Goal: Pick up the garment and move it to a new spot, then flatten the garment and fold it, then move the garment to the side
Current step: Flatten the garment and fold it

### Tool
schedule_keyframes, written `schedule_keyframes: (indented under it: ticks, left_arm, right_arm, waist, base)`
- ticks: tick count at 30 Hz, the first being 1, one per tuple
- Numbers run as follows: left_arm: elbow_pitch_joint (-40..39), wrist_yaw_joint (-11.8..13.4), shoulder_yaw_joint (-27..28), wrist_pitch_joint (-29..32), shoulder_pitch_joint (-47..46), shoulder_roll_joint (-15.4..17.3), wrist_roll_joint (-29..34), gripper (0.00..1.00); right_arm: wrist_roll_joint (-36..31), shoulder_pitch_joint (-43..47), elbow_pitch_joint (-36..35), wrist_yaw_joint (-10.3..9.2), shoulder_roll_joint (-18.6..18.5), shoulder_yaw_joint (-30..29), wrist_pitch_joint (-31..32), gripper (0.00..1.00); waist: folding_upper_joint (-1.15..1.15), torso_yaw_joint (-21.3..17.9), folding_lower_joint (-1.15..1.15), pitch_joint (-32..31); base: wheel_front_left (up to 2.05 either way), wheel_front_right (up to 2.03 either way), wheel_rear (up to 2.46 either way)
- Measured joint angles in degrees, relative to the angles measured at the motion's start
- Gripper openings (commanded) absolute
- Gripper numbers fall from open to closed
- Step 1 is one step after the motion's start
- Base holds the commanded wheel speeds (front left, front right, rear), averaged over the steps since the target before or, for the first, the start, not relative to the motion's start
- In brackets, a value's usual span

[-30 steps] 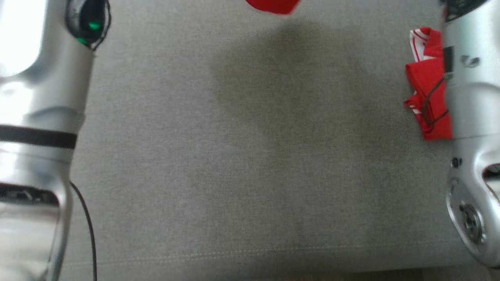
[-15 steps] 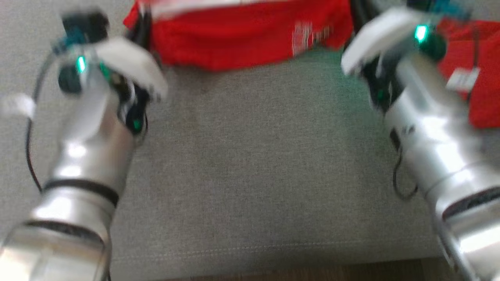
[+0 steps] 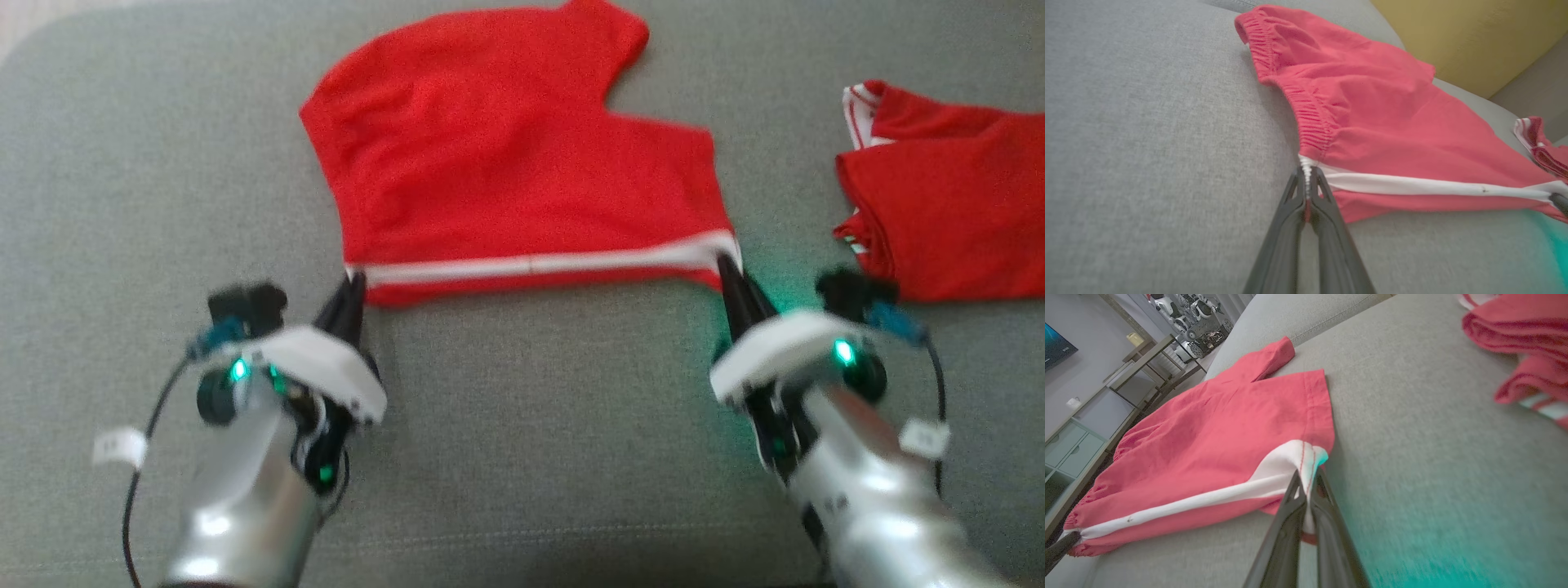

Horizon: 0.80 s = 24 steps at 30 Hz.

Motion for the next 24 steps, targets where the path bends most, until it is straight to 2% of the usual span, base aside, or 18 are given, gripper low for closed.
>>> schedule_keyframes:
  ticks: [8, 13, 19, 20, 24]
  left_arm:
    - [-14.01, -0.11, -1.08, 0.09, 12.96, 3.38, 0.87, 0.00]
    - [-24.58, 3.07, -1.45, 2.70, 23.28, 4.57, 0.47, 0.00]
    - [-37.45, 8.05, -0.54, 6.84, 34.63, 7.06, -1.56, 0.00]
    - [-37.45, 8.05, -0.54, 6.84, 34.63, 7.06, -1.56, 0.00]
    - [-44.93, 10.89, -0.44, 9.70, 39.60, 7.79, -1.79, 0.00]
  right_arm:
    - [-1.68, 15.34, -14.13, 0.00, -1.80, -5.68, 0.49, 0.00]
    - [-4.91, 27.64, -24.80, 0.00, -1.48, -11.82, 6.04, 0.00]
    - [-8.76, 42.03, -40.99, 0.00, 1.43, -19.67, 14.97, 0.00]
    - [-8.76, 42.03, -40.99, 0.00, 1.43, -19.67, 14.97, 0.00]
    - [-11.85, 48.58, -50.27, 0.00, 2.37, -23.25, 20.65, 0.00]
  waist:
    - [0.00, 0.29, 0.00, -4.12]
    - [0.00, 0.39, 0.00, -6.58]
    - [0.00, 0.10, 0.00, -9.36]
    - [0.00, 0.10, 0.00, -9.36]
    - [0.00, -0.10, 0.00, -10.35]
  base:
    - [0.00, 0.00, 0.00]
    - [0.00, 0.00, 0.00]
    - [0.00, 0.00, 0.00]
    - [0.00, 0.00, 0.00]
    - [0.00, 0.00, 0.00]
